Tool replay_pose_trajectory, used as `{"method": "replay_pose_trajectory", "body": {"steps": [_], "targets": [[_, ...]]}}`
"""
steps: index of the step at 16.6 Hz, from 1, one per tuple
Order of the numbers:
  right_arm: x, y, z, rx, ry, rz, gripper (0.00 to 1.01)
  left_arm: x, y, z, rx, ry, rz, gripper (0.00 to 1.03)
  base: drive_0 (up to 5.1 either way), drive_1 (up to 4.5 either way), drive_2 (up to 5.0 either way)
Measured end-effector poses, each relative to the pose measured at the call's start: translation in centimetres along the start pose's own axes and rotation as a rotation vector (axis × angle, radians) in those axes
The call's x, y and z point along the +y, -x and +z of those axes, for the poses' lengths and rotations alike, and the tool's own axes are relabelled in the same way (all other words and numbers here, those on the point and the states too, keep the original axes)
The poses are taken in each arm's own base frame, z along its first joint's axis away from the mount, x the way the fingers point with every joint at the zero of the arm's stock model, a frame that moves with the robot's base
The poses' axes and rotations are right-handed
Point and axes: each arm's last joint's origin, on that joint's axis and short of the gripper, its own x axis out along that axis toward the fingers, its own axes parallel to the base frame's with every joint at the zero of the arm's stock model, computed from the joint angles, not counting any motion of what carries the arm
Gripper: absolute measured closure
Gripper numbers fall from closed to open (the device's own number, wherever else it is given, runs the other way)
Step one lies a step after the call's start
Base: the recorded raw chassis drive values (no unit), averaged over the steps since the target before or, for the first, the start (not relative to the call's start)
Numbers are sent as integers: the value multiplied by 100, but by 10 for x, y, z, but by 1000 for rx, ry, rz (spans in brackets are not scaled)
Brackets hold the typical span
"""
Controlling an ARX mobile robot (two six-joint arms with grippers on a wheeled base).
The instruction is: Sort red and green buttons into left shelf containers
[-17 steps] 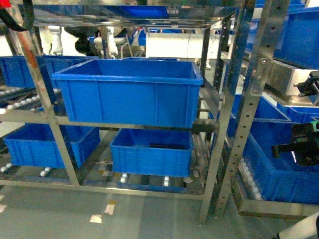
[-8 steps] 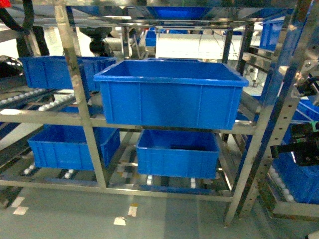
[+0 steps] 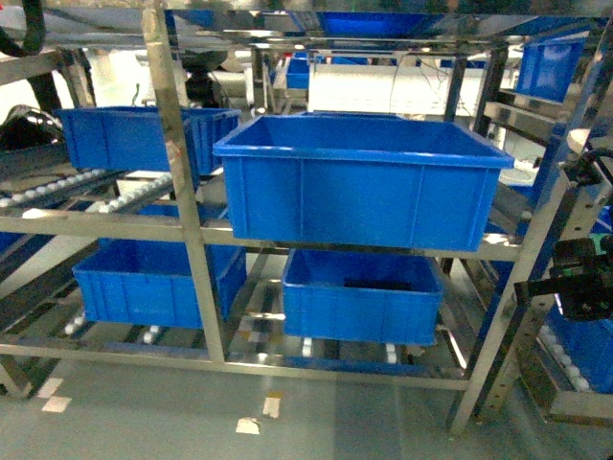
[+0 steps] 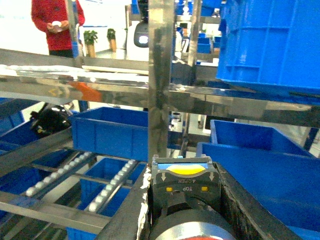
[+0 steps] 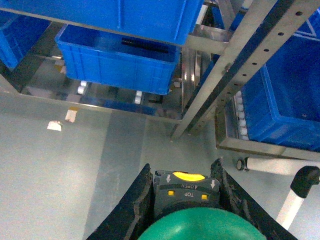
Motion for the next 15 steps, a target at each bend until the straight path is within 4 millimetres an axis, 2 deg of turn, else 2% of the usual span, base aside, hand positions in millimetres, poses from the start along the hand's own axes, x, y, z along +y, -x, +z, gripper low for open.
{"method": "replay_pose_trajectory", "body": {"steps": [1, 3, 7, 13, 15], "targets": [[-1, 0, 0, 0, -2, -2, 72, -4, 1, -1, 10, -4, -12, 75, 0, 0, 0], [-1, 0, 0, 3, -2, -4, 72, -10, 4, -1, 6, -1, -40, 75, 20, 440, -399], [-1, 0, 0, 2, -2, -4, 72, -7, 3, -1, 4, -1, -27, 75, 24, 450, -403], [-1, -1, 0, -1, -3, -5, 72, -7, 2, -2, 8, -2, -27, 75, 0, 0, 0], [-1, -1, 0, 2, -2, -4, 72, -7, 2, -3, 15, -5, -27, 75, -2, 389, -392]]}}
